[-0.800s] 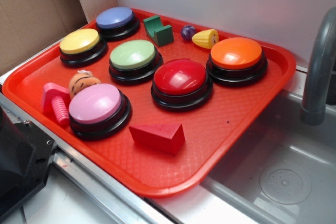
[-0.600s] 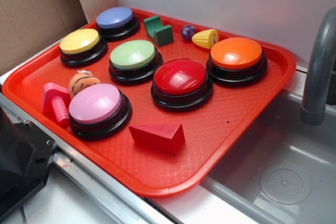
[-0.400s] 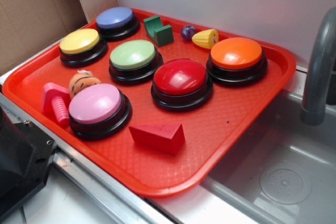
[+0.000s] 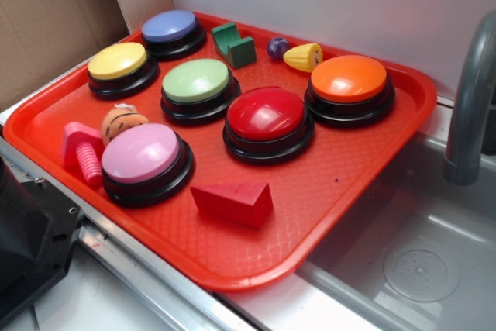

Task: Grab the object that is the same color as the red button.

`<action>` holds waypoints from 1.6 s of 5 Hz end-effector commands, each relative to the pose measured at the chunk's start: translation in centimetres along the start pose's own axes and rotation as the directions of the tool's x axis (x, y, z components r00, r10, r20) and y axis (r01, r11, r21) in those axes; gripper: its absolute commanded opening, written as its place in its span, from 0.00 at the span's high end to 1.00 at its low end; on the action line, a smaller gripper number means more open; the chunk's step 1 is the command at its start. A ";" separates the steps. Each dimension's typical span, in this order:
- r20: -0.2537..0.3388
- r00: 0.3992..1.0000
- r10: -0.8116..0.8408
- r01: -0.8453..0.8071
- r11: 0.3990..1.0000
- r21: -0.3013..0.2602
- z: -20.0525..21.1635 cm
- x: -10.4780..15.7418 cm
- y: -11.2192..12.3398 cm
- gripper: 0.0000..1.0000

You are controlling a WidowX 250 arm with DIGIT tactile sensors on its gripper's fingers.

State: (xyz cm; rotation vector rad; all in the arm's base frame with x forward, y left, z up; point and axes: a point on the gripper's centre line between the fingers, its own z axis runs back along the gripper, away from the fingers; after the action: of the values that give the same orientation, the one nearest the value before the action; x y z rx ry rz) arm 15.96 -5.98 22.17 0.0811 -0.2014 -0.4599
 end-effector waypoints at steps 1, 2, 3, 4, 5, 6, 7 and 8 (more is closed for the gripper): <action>0.178 0.917 -0.357 0.374 0.925 -0.073 -3.6 3.9 -4.4 0.00; 0.222 0.864 -0.451 0.478 0.874 -0.086 -5.8 4.7 -6.7 0.00; 0.223 0.827 -0.517 0.550 0.825 -0.128 -8.6 4.6 -9.0 0.00; 0.187 0.806 -0.562 0.589 0.795 -0.148 -10.9 3.6 -10.5 0.00; 0.193 0.803 -0.564 0.592 0.794 -0.139 -12.5 2.9 -11.0 0.00; 0.177 0.798 -0.576 0.601 0.782 -0.165 -14.1 2.3 -11.2 0.00; 0.151 0.816 -0.558 0.578 0.796 -0.178 -15.1 1.8 -11.0 0.00; 0.130 0.825 -0.550 0.565 0.802 -0.193 -16.4 1.6 -11.1 0.00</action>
State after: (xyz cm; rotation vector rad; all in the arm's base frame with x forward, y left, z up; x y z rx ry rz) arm 16.76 -15.57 4.17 -0.1003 -0.1609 -1.0698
